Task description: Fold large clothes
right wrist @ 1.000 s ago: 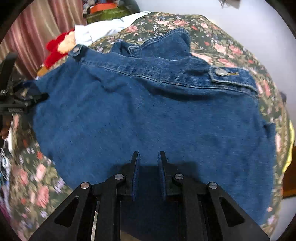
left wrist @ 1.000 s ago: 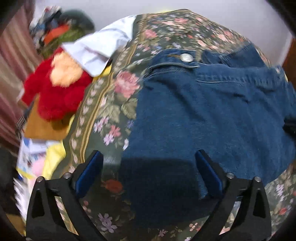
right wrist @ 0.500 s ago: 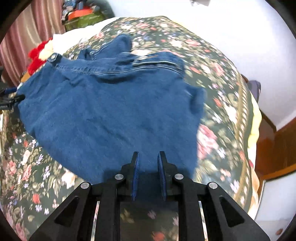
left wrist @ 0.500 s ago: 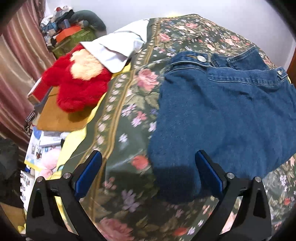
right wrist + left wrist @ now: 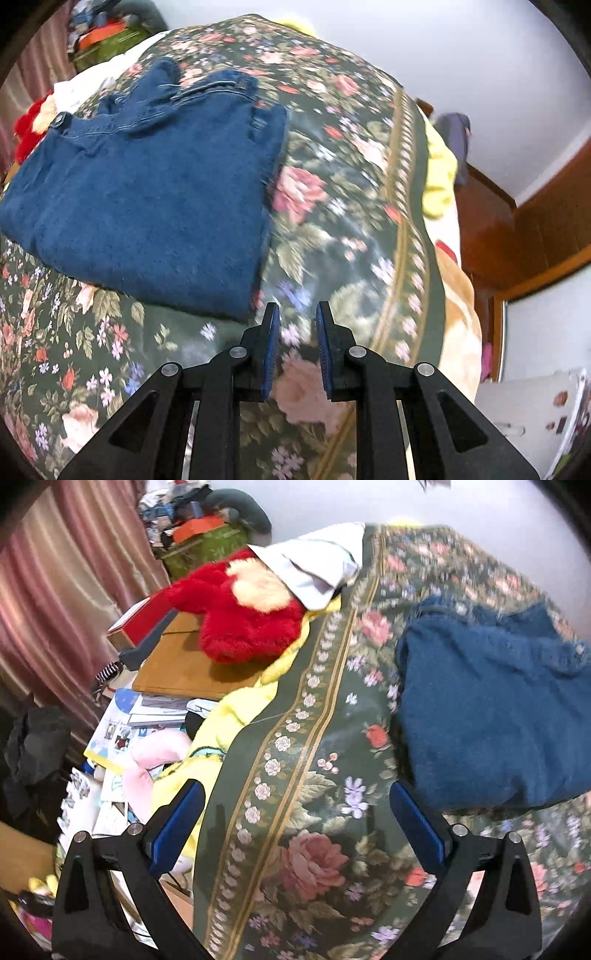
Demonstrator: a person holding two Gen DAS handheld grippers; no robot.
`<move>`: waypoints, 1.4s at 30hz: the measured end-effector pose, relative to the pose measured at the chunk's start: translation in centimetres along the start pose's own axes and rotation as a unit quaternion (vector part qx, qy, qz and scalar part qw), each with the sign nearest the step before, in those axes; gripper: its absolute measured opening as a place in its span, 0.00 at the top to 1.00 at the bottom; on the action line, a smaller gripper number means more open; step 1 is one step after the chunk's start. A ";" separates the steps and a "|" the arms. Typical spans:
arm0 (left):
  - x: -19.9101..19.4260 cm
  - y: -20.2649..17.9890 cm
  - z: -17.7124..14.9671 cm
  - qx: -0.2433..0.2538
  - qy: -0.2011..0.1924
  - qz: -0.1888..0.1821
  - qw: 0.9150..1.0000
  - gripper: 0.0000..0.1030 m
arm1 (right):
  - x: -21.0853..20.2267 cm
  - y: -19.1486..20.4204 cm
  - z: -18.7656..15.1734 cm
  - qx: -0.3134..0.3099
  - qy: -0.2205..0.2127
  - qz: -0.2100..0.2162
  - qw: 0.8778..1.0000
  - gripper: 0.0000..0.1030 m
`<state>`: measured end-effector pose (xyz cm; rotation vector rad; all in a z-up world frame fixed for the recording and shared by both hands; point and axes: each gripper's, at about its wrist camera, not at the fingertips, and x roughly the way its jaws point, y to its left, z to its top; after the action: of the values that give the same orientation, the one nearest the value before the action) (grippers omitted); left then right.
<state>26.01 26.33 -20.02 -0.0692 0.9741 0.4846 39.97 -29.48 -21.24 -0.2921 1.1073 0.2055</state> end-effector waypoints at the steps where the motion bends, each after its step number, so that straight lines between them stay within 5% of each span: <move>1: -0.7 -0.1 0.1 -0.009 -0.010 -0.010 1.000 0.01 | -0.4 -0.2 -0.2 0.006 -0.003 0.006 1.000 0.85; 6: -3.2 -1.1 0.1 -0.062 -0.039 -0.075 0.995 0.01 | -3.7 0.3 0.7 0.026 -0.048 0.040 0.998 0.85; 14: -1.2 -6.3 -1.0 -0.137 -0.002 -0.207 0.969 0.01 | -6.8 6.2 5.0 0.010 -0.110 0.124 0.986 0.85; 19: 3.5 -8.4 -2.1 -0.217 0.069 -0.288 0.930 0.01 | -4.3 11.8 6.7 -0.031 -0.091 0.148 0.984 0.85; 25: 8.1 -8.7 -2.4 -0.290 0.097 -0.348 0.886 0.09 | 2.0 16.4 7.1 -0.085 -0.029 0.142 0.986 0.85; 27: 9.0 -9.0 -2.0 -0.300 0.092 -0.363 0.878 0.11 | 3.8 16.9 6.9 -0.090 -0.016 0.141 0.986 0.85; 30: 9.3 -9.9 -0.9 -0.283 0.080 -0.348 0.890 0.11 | 4.6 16.5 6.9 -0.083 -0.021 0.160 0.983 0.85; 34: 9.6 -12.1 0.9 -0.244 0.053 -0.308 0.918 0.13 | 5.3 15.6 7.1 -0.059 -0.014 0.195 0.979 0.85; 38: 9.7 -13.5 2.4 -0.208 0.026 -0.227 0.951 0.43 | 5.5 14.7 6.9 -0.030 -0.018 0.227 0.973 0.85; 42: 7.6 -13.9 3.6 -0.173 -0.008 -0.212 0.962 0.56 | 5.2 14.7 7.0 -0.018 -0.007 0.238 0.971 0.85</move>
<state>38.21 17.71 -26.35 -0.5770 0.8204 0.2518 43.68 -13.19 -24.86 -0.0525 1.1473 0.6531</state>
